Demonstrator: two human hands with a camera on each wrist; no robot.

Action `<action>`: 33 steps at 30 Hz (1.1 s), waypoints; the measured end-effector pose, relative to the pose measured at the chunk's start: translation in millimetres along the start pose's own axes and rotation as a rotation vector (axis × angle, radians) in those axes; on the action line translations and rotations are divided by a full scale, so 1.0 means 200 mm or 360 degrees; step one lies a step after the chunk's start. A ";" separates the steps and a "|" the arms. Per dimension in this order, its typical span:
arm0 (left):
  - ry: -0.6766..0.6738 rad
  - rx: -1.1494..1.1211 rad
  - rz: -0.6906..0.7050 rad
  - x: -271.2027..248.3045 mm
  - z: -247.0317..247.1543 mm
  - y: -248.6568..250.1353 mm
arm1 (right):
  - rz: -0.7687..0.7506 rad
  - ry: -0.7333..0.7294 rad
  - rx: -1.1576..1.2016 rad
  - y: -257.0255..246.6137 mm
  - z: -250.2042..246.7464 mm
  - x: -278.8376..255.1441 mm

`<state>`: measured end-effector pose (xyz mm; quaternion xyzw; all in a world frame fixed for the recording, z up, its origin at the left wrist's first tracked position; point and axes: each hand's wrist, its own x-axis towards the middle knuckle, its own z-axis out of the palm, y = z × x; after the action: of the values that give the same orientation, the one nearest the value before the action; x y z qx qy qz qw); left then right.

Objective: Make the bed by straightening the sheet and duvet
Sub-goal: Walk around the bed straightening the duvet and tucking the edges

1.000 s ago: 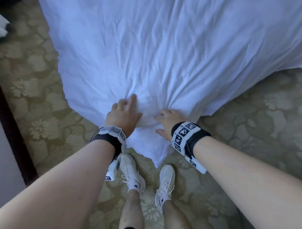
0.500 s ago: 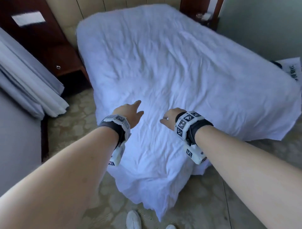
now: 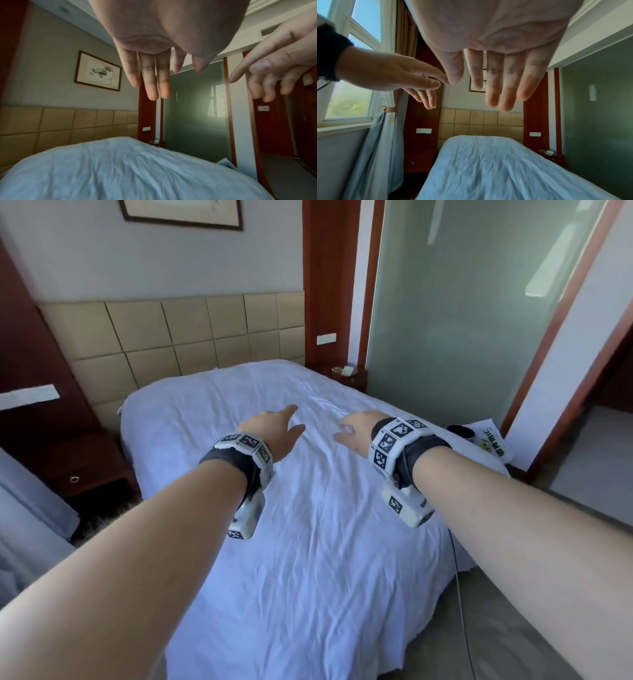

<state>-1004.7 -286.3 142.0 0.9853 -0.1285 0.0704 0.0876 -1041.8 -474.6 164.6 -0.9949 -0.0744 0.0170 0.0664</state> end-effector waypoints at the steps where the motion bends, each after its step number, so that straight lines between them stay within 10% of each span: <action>1: 0.0008 -0.0014 0.0045 0.03 0.00 0.03 | 0.0030 0.0023 -0.0013 0.03 -0.03 -0.01; 11: -0.0023 -0.0020 0.0444 0.48 0.09 0.62 | 0.0424 0.0147 0.0110 0.70 -0.20 0.00; 33: -0.0058 -0.0296 0.0919 2.00 0.76 2.86 | 0.0770 0.0394 0.0255 3.20 -0.52 0.23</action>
<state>-756.7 -955.8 147.0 0.8969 -0.4106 0.0625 0.1516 -899.4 -1108.7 180.6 -0.9698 0.1755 -0.0834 0.1474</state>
